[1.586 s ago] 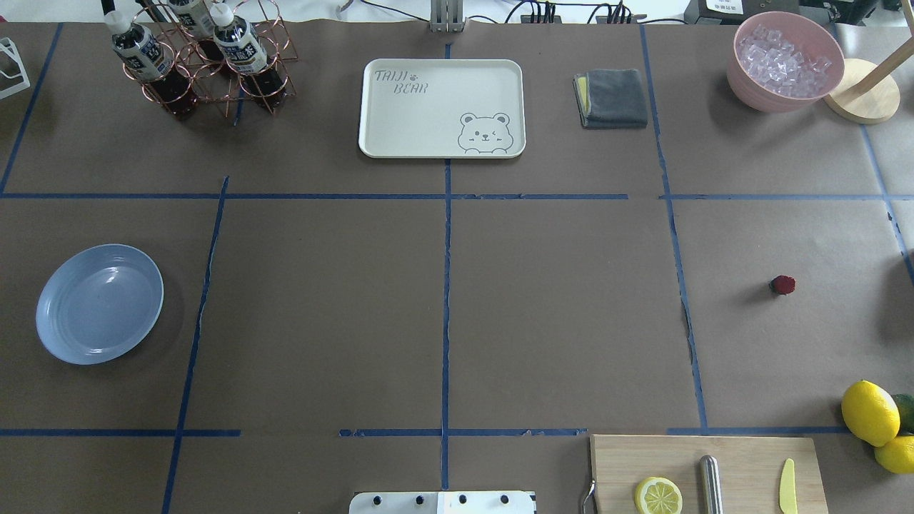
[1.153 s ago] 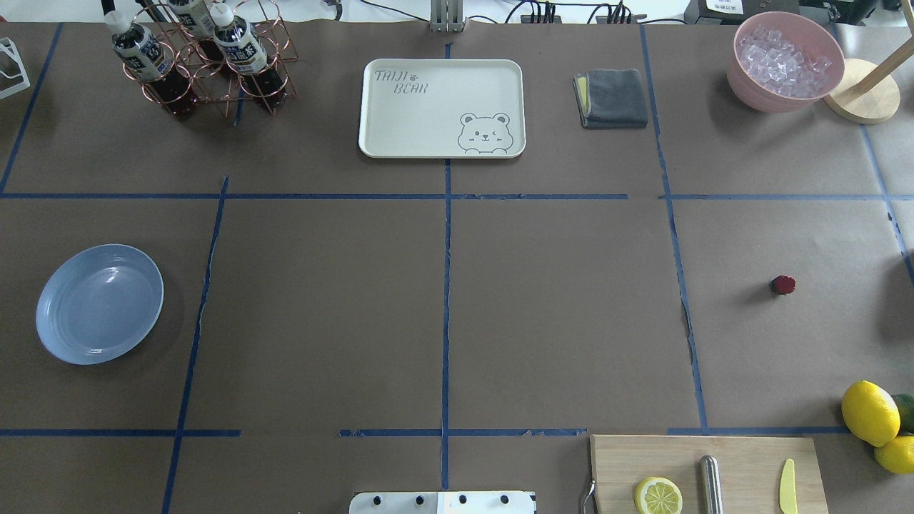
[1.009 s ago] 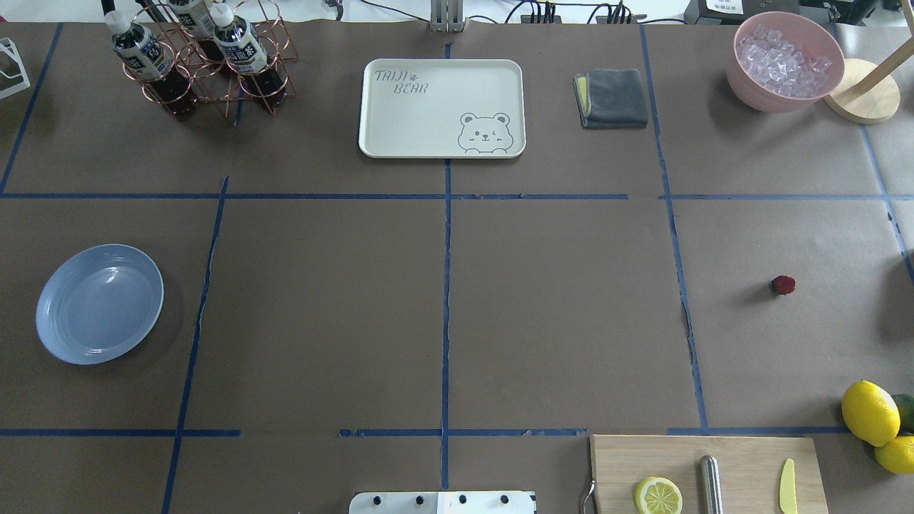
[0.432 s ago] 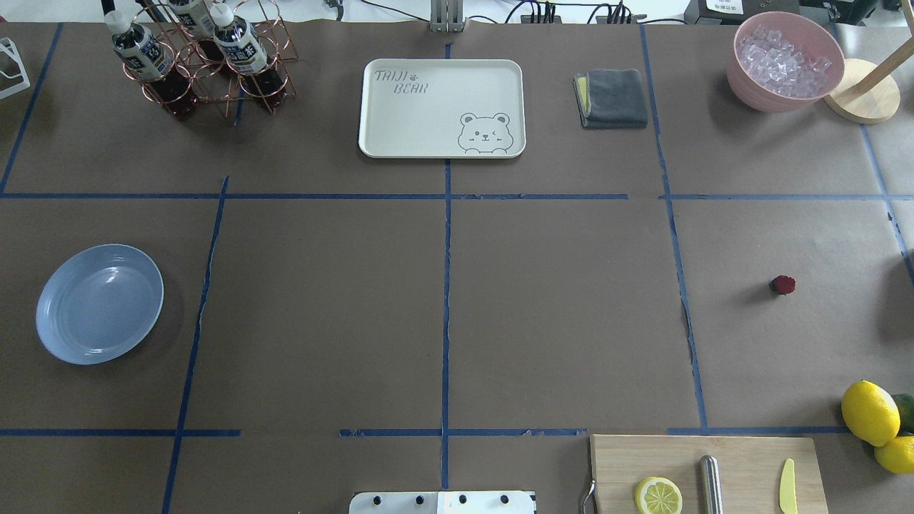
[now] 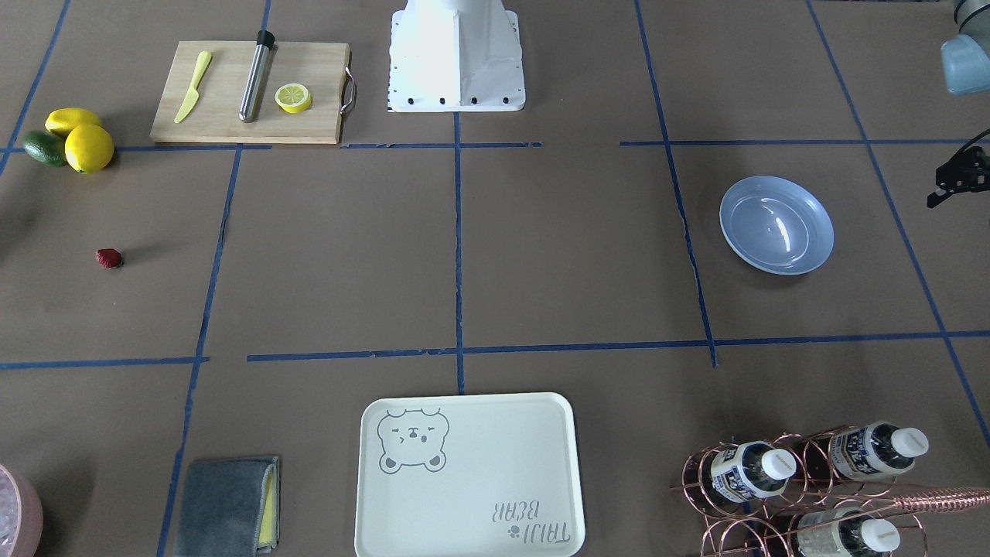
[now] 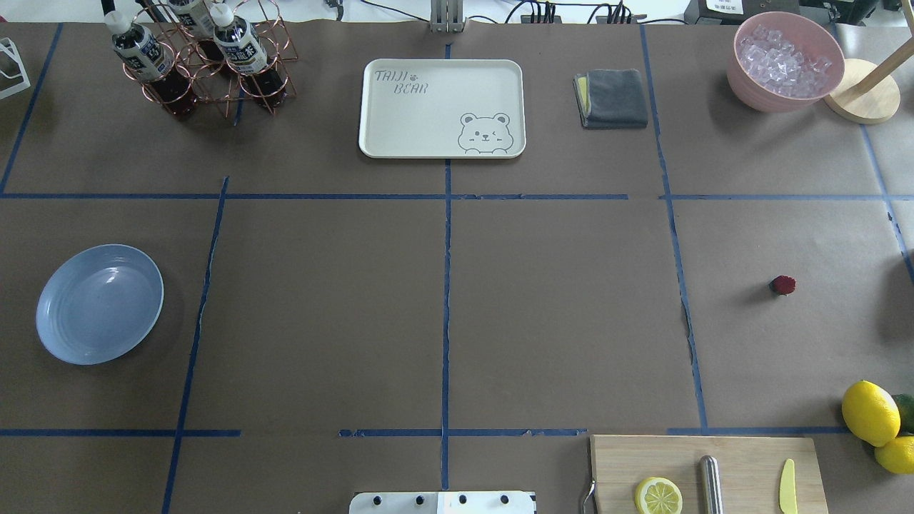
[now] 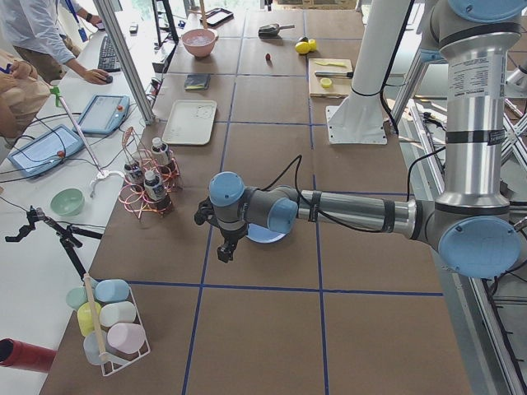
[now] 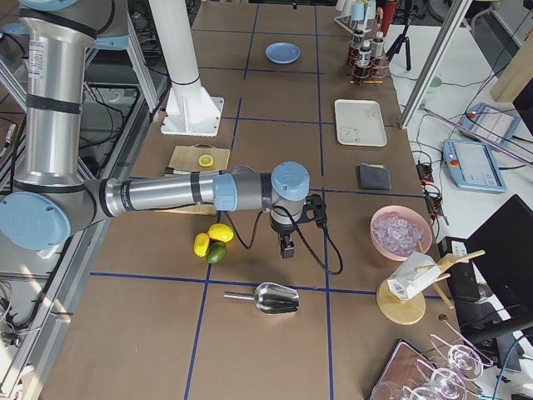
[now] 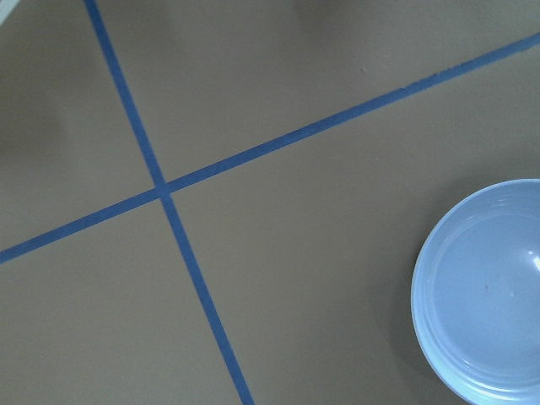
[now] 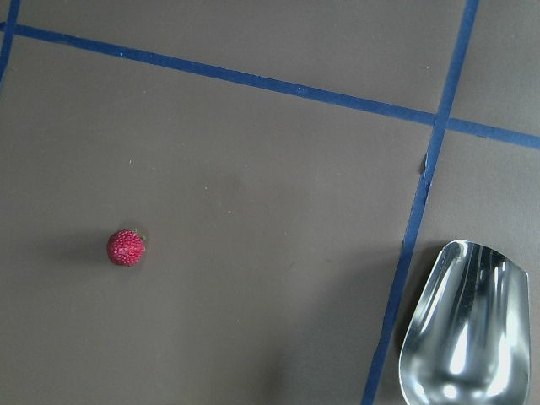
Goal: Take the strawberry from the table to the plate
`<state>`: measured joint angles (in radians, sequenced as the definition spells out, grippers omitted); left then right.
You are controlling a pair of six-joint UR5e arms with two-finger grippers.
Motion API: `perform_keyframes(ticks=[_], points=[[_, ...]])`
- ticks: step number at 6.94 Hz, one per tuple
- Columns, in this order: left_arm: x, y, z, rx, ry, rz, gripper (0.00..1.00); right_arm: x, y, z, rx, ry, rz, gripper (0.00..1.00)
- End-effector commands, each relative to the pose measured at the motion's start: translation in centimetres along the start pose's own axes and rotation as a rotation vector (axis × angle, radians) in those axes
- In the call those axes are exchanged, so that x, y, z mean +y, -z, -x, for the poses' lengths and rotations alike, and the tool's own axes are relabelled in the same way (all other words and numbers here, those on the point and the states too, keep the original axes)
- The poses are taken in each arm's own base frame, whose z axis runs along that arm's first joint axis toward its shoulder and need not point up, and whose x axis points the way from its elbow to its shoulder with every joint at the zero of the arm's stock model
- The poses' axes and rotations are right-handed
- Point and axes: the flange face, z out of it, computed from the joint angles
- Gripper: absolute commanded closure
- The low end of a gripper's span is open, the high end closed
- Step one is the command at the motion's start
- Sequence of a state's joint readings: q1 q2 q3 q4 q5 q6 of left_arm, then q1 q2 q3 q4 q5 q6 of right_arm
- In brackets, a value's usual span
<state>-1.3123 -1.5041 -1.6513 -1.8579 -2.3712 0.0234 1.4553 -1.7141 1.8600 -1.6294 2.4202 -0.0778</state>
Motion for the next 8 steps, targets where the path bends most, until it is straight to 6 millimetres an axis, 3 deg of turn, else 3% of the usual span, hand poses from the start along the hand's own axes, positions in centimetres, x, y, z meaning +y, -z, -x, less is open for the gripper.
perform_keyframes(ticks=[1,2,3,4,5,6,7,8], points=[[-0.4,-8.1,-5.3,0.069,0.085,0.024,0.01,-0.3,-0.3,0.6,0.006,0.003,-0.008,0.00],[-0.2,-9.7,-6.7,0.085,0.091,0.037,0.02,-0.5,-0.4,0.9,0.009,0.030,-0.023,0.00],[0.3,-10.9,-6.3,0.087,0.092,0.054,0.04,-0.3,-0.5,0.8,0.007,0.027,-0.021,0.00],[0.0,-11.8,-7.4,0.097,0.074,0.067,0.05,-0.3,-0.6,0.8,0.007,0.027,-0.018,0.00],[0.0,-12.4,-7.8,0.099,0.072,0.080,0.21,-0.3,-0.7,0.8,0.007,0.028,-0.017,0.00],[0.0,-12.5,-7.9,0.099,0.085,0.082,0.81,-0.3,-0.7,0.8,0.007,0.028,-0.018,0.00],[0.0,-12.5,-7.9,0.098,0.087,0.083,1.00,-0.4,-0.6,0.9,0.005,0.027,-0.019,0.00],[-0.1,-12.3,-8.0,0.100,0.096,0.079,1.00,-0.7,-0.4,1.2,0.005,0.034,-0.023,0.00]])
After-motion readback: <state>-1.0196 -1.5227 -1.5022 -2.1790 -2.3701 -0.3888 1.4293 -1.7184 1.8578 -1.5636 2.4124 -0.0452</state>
